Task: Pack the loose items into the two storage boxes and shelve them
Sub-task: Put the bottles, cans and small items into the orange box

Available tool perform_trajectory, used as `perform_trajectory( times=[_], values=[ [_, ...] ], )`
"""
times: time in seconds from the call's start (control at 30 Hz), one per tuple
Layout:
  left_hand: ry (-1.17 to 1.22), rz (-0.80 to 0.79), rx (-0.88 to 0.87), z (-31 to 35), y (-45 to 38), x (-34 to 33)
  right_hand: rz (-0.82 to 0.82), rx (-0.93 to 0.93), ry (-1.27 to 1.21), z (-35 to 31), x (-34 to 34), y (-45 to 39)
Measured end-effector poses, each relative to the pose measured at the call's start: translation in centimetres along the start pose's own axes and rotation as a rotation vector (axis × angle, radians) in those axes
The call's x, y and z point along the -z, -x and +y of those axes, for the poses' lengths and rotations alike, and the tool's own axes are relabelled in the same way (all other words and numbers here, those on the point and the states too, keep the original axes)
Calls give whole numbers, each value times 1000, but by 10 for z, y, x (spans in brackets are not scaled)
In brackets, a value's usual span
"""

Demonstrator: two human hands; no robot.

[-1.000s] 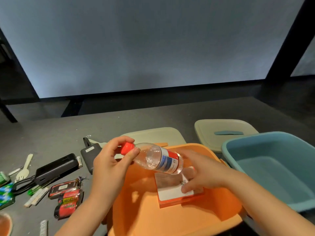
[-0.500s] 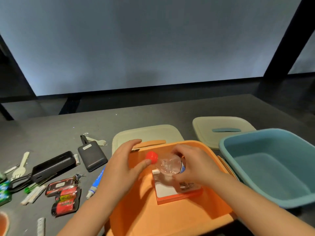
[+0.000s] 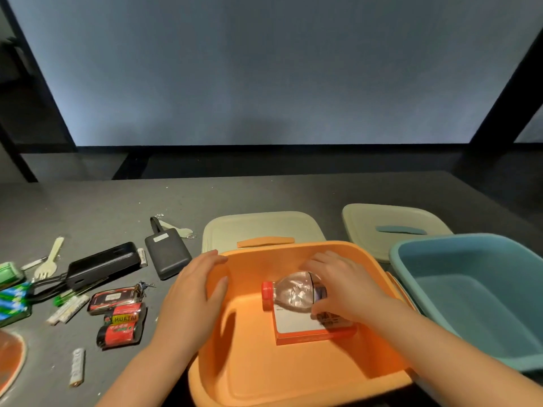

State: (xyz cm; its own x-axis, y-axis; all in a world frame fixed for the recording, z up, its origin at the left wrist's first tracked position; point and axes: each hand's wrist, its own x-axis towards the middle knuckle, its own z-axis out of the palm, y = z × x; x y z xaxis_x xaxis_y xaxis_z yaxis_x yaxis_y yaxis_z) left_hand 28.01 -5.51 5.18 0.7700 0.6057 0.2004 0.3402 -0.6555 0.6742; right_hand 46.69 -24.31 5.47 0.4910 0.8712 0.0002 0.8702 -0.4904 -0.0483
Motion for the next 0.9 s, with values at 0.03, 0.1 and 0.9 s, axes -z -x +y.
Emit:
perform_trajectory(
  times=[0.03,0.1,0.9],
  values=[
    [-2,2,-1,0,0,0,12,0,-3,1,3,1],
    [4,8,-7,-1,-1,-1,20,3,11,4,9,2],
    [159,301,233,-71,57,60,187,270,-251,-158,57,-46]
  ],
)
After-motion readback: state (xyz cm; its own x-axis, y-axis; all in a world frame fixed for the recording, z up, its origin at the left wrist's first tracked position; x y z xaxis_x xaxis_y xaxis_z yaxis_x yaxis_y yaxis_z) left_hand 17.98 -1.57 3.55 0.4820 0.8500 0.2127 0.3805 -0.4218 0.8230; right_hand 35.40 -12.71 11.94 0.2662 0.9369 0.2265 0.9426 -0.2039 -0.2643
